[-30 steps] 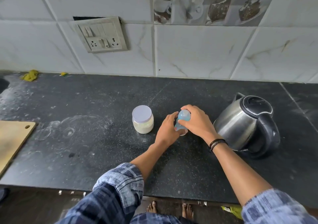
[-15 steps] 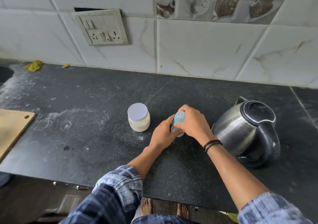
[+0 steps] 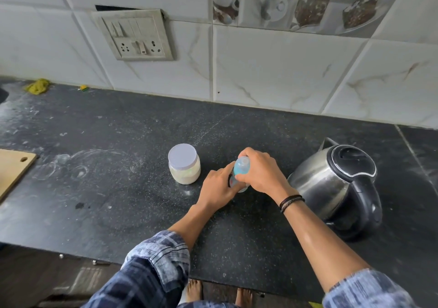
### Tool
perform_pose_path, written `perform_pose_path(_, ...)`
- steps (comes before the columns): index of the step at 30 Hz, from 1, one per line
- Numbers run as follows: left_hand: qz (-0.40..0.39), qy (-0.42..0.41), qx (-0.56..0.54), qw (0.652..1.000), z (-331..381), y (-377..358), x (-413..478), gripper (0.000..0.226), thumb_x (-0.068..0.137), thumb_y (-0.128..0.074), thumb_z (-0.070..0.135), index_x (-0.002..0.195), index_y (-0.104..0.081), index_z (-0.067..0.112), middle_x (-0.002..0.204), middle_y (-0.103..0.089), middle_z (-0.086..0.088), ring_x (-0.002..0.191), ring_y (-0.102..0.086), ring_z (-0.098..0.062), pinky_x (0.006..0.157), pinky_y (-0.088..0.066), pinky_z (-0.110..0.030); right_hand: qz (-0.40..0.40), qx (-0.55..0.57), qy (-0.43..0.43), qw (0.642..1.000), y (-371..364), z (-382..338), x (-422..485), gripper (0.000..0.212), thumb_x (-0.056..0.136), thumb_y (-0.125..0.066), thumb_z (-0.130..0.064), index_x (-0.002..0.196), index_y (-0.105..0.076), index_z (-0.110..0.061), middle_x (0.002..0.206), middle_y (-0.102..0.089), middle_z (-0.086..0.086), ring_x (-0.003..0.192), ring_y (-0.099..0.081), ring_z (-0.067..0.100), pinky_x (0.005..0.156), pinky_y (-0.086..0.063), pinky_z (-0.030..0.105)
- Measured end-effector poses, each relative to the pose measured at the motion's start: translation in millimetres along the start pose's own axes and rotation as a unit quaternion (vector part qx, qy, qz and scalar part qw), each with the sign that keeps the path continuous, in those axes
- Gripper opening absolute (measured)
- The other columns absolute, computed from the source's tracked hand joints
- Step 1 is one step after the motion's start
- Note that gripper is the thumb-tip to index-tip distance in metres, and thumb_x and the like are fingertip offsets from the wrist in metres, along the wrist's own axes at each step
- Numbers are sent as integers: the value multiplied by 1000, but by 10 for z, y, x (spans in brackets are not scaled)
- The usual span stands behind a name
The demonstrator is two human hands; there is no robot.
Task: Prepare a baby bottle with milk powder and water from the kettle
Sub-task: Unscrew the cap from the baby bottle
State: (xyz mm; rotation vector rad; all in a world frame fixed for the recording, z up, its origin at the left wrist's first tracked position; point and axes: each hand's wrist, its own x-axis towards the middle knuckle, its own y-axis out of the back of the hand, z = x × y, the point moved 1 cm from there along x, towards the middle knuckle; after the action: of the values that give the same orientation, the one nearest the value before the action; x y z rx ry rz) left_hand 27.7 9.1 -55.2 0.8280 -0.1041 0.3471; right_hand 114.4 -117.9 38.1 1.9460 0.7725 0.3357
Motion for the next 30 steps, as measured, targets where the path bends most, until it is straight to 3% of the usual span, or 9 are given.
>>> perform_pose_path(4, 3, -2, 3, 1000, 19, 20, 3, 71, 92, -50, 70, 145, -50, 23, 105, -73, 7, 88, -59, -9, 83, -33, -27, -16, 3, 4, 1000, 30, 0, 9, 56, 74, -91, -30, 118, -56, -26, 105, -53, -11, 94, -56, 11, 64, -40, 18)
perform_pose_path(11, 6, 4, 13, 1000, 33, 13, -6, 76, 90, -48, 73, 145, -50, 22, 107, -73, 5, 89, -61, -12, 84, -34, -27, -59, -6, 1, 998, 92, -51, 36, 54, 74, -88, -20, 109, -49, -34, 106, -55, -8, 95, -57, 15, 61, -37, 17)
perform_pose_path(17, 5, 7, 14, 1000, 20, 6, -7, 73, 92, -48, 72, 147, -48, 24, 102, -74, 6, 86, -63, -16, 85, -41, -31, -28, -27, -29, 999, 91, -75, -12, 53, 80, -87, -38, 119, -54, -23, 109, -57, -5, 95, -51, 14, 76, -41, 27)
perform_pose_path(21, 7, 13, 23, 1000, 12, 4, -13, 70, 93, -53, 66, 149, -46, 25, 103, -73, 4, 86, -62, -16, 85, -38, -27, -12, -33, -39, 999, 36, -100, -36, 52, 82, -86, -30, 124, -57, -19, 120, -64, 0, 105, -59, 17, 79, -41, 26)
perform_pose_path(27, 9, 17, 28, 999, 45, 21, -19, 75, 89, -49, 73, 144, -51, 23, 102, -73, 2, 79, -53, -13, 82, -39, -31, -91, -47, -31, 994, 163, -138, 26, 56, 80, -84, -14, 128, -55, -23, 121, -60, 0, 100, -51, 15, 80, -41, 28)
perform_pose_path(30, 7, 18, 29, 999, 54, 23, -21, 76, 89, -46, 72, 146, -50, 22, 100, -73, 1, 84, -62, -19, 82, -39, -30, -95, -56, -22, 994, 162, -173, 21, 59, 81, -86, -27, 130, -53, -22, 125, -57, -1, 101, -49, 15, 82, -41, 30)
